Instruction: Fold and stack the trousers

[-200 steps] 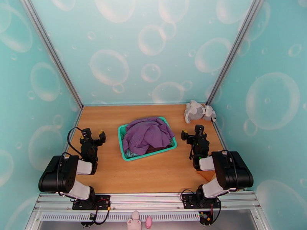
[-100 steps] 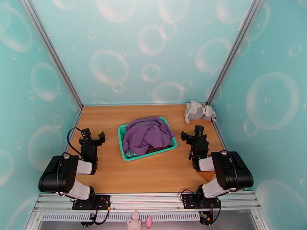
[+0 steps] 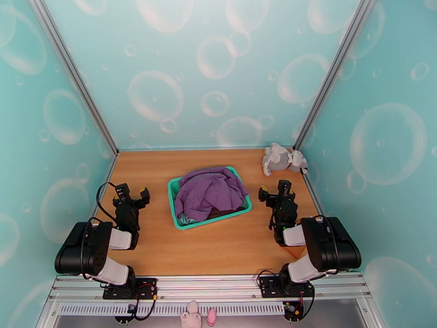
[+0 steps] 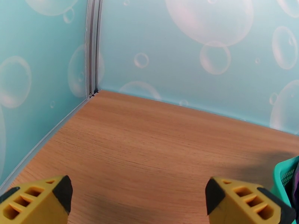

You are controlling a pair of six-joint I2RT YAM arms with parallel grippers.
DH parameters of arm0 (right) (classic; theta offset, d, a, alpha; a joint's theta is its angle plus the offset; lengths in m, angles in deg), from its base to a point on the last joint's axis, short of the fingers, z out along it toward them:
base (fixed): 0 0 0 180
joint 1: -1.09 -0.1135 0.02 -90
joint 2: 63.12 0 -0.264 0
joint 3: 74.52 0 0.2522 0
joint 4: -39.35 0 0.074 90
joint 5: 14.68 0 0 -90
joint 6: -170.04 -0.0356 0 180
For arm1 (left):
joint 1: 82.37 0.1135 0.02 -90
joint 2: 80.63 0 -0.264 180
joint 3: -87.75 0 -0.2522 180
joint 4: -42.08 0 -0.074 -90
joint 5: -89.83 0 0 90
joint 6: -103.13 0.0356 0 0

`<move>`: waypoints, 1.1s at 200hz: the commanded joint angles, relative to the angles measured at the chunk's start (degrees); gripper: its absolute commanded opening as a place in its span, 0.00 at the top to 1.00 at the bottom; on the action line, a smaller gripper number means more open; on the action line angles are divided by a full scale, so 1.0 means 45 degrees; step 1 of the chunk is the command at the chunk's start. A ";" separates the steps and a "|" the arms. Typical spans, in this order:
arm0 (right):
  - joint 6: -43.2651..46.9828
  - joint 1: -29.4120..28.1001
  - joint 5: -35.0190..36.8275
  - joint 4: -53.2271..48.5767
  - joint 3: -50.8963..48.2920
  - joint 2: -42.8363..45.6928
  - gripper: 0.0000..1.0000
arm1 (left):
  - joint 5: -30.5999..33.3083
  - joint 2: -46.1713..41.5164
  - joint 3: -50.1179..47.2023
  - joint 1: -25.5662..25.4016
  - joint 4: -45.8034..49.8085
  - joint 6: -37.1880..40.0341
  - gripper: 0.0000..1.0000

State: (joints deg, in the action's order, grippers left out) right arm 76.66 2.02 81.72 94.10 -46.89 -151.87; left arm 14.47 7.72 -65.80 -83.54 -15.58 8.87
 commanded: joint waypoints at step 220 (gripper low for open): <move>-0.3347 -0.4426 -0.0140 -0.9288 0.1040 0.7595 0.01 | 0.1203 0.2481 1.2109 -1.0381 1.6681 -0.0715 0.01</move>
State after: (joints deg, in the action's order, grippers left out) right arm 63.39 -17.57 83.60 49.99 -43.13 -117.79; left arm 16.37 13.49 -15.37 -129.33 54.54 3.74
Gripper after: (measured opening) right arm 0.994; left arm 0.994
